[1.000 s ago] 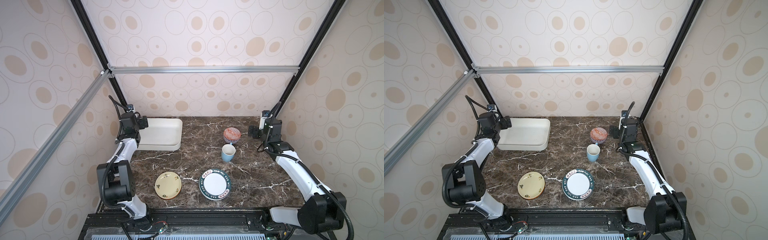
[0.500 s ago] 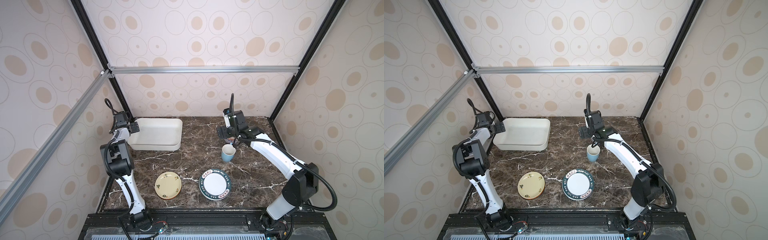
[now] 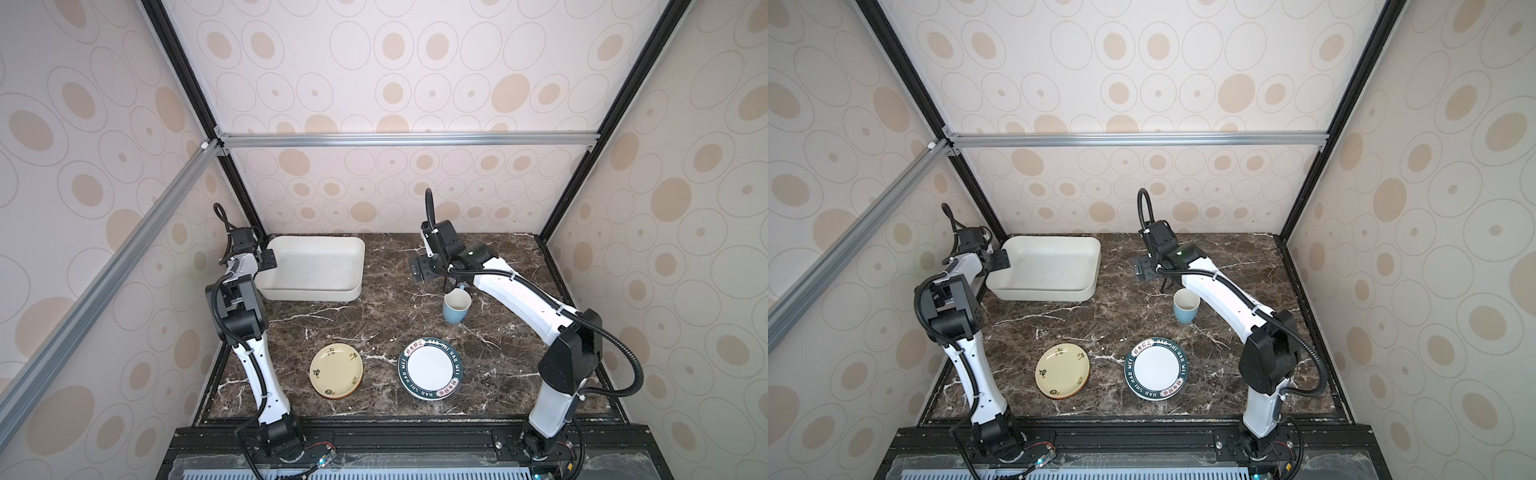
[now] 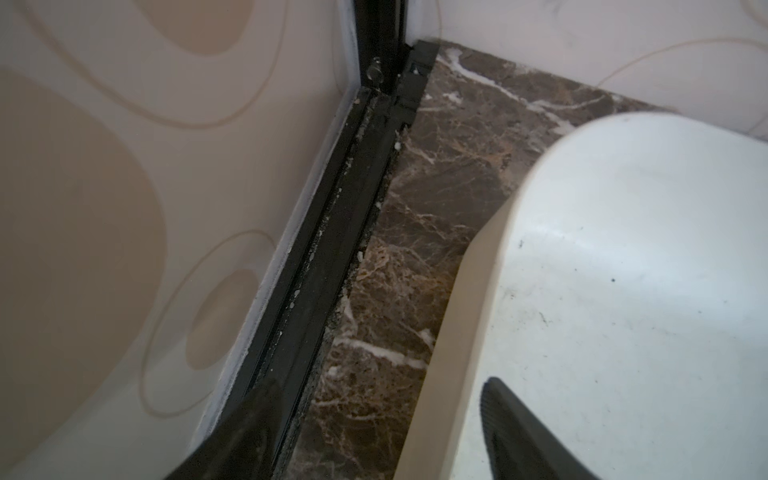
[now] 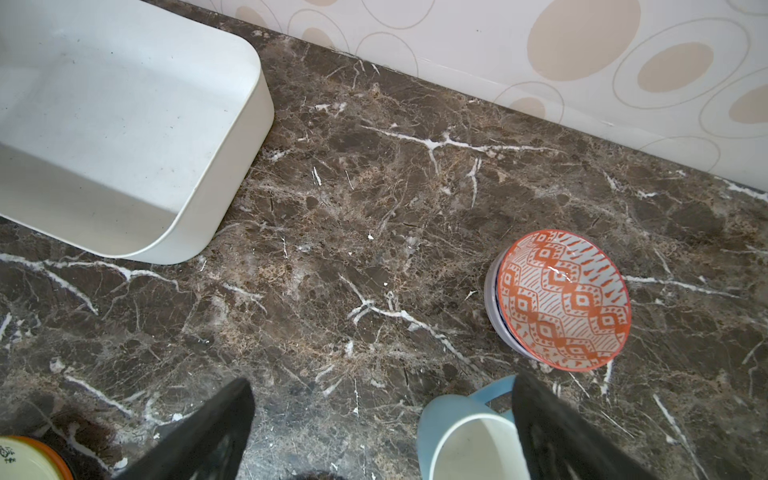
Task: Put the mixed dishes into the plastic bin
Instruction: 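Reach the left gripper to the bin edge while the right nears the bowls, then grip the bin rim with the left gripper while the right grasps the orange bowl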
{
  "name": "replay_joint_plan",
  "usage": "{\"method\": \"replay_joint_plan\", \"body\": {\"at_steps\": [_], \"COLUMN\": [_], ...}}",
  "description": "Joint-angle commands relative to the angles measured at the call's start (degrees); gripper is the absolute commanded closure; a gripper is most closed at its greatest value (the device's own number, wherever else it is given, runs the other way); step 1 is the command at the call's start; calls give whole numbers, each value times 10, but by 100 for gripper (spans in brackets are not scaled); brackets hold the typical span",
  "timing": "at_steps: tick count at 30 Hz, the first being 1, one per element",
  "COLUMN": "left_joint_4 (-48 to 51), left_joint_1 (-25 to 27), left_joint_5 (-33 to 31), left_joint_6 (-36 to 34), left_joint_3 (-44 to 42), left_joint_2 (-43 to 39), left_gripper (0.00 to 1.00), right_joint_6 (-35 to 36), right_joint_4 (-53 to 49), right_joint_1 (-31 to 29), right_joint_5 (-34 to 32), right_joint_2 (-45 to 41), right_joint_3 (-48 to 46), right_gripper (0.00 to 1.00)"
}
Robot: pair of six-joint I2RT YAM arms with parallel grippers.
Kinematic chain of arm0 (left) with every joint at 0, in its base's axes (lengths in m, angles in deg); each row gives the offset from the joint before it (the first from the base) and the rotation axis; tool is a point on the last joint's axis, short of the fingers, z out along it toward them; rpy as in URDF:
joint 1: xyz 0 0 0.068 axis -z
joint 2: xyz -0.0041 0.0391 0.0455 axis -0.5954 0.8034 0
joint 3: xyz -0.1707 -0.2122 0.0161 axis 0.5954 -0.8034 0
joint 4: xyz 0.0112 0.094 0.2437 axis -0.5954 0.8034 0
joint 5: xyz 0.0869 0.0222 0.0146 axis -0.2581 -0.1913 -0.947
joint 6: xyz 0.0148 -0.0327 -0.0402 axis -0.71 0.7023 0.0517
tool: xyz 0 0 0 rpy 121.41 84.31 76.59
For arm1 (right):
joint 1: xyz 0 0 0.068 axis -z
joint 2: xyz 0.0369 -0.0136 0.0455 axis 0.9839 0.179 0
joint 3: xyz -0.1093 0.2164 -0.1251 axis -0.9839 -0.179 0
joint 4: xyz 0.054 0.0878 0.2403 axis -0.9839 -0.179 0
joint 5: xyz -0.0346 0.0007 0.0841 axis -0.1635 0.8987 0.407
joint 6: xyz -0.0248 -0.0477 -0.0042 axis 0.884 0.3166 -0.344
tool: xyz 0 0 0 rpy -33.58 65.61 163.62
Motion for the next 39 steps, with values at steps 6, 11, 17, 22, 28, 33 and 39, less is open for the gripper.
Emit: {"method": "replay_joint_plan", "body": {"at_steps": [6, 11, 17, 22, 28, 33, 39], "left_joint_4": [29, 22, 20, 18, 13, 7, 3], "left_joint_1": [-1, 11, 45, 66, 89, 107, 140], "left_joint_5": [52, 76, 78, 90, 90, 95, 97], "left_joint_6": [9, 16, 23, 28, 24, 21, 26], "left_joint_3": [0, -21, -43, -57, -90, -117, -150], "left_joint_2": [8, 0, -16, -25, -43, -63, -97], "left_gripper": [58, 74, 82, 93, 100, 100, 100], "right_joint_6": [-29, -47, -54, -72, -94, -92, -111], "right_joint_4": [-47, -88, -121, -124, -124, -141, -162], "right_joint_1": [-1, -1, 6, 33, 90, 124, 166], "right_joint_5": [-33, -74, -85, -54, -9, -9, 10], "right_joint_2": [15, 38, 52, 45, 26, 24, 35], "right_joint_3": [22, 50, 70, 65, 48, 53, 52], "right_gripper": [0, 0, 1, 3, 3, 3, 4]}}
